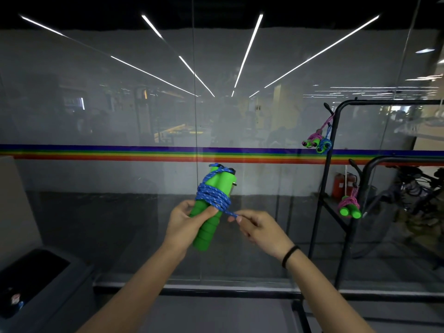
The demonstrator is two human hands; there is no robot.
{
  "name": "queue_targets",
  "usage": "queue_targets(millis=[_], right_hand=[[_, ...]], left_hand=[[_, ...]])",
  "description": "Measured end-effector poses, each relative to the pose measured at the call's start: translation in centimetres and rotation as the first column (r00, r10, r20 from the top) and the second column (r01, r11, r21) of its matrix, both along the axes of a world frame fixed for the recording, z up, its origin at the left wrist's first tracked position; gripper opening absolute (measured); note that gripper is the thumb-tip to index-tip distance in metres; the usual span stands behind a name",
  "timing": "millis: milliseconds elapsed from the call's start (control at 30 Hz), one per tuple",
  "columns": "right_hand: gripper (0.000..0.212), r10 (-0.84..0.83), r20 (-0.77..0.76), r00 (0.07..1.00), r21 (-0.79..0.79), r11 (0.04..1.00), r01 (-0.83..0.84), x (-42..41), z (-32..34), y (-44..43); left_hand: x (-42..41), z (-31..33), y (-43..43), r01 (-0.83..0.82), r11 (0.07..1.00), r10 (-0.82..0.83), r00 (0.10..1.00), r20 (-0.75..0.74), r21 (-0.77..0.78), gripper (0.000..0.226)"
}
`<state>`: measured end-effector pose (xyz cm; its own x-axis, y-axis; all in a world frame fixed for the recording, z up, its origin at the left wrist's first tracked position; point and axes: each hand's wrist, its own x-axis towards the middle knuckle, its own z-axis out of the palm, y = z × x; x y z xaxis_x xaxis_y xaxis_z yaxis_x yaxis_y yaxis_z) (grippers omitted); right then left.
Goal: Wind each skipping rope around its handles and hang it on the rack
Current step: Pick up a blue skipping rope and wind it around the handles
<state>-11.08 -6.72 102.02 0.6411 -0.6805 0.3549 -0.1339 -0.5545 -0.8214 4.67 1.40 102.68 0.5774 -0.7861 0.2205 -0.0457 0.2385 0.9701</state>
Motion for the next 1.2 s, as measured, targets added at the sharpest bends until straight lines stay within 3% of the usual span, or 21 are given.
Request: queue_targets(millis=[100,233,333,500,667,867,1100,1200], right_hand=[[0.017,-0.163,0.009,0.987,-0.259,0.953,0.160,-0.3,0.3,0.7],[0.004,-0.259,0.176,0.950,-0.303,0.904,0.302,0.3,1.0,2.1],[0.007,-0.283,0.313,0.907,-0.267,0.890,0.370,0.6,1.6,2.4],[0.017,-0.144,0.468,0.872,0.032,0.989,0.146,1.0,2.5,2.7],[0.025,-0.067,0.505,0.860,-0.046,0.993,0.105,1.7,3.0,3.3],[0.029,-0.097,0.424,0.901,-0.132,0.977,0.167,1.7,3.1,4.0],[0.038,-0.128,0.146,0.981,-0.333,0.927,0.171,1.0,3.9,5.1],[0.034,-0.154,0.117,0.981,-0.417,0.889,0.189,0.5,4.1,5.2]], left_hand=[[0.2,-0.2,-0.2,-0.071,0.997,0.070,0.997,0.027,0.031,0.030],[-0.2,-0.5,-0.6,-0.185,0.980,0.169,0.969,0.182,0.071,0.035],[-0.7,-0.4,-0.2,-0.236,0.971,0.213,0.930,0.300,0.041,0.052],[-1.7,-0.3,1.1,-0.169,0.984,0.177,0.875,0.451,-0.058,0.062],[-3.1,-0.8,1.9,-0.088,0.993,0.116,0.852,0.510,-0.077,0.068],[-4.0,-0.9,2.4,-0.049,0.995,0.087,0.849,0.522,-0.086,0.069],[-4.1,-0.9,2.5,-0.032,0.997,0.061,0.894,0.445,-0.072,0.067],[-4.2,-0.9,2.6,-0.037,0.998,0.059,0.899,0.434,-0.059,0.065]])
